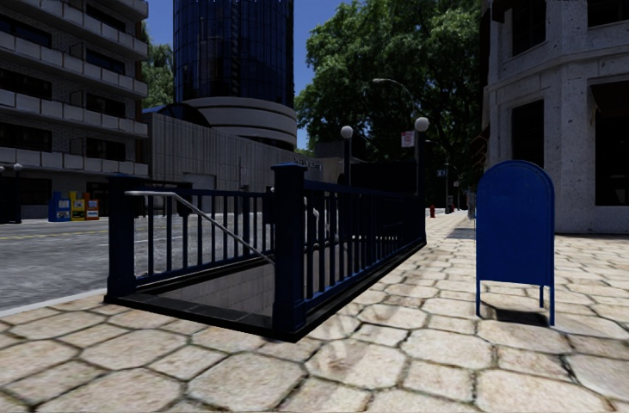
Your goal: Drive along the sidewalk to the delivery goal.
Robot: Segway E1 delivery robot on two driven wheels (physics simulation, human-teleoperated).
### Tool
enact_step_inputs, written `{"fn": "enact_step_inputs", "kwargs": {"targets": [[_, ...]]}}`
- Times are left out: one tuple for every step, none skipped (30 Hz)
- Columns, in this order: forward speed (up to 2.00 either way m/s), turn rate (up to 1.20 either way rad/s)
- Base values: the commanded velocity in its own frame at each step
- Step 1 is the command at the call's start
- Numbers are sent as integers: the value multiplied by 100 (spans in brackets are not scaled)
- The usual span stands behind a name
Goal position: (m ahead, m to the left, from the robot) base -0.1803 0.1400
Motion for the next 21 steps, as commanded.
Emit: {"fn": "enact_step_inputs", "kwargs": {"targets": [[0, 0], [0, 0], [0, 0], [0, 0], [0, 0], [0, 0], [0, 0], [0, 0], [0, 0], [0, 0], [0, 0], [0, 0], [0, 0], [0, 0], [0, 0], [0, 0], [0, 0], [0, 0], [0, 0], [0, 0], [0, 0]]}}
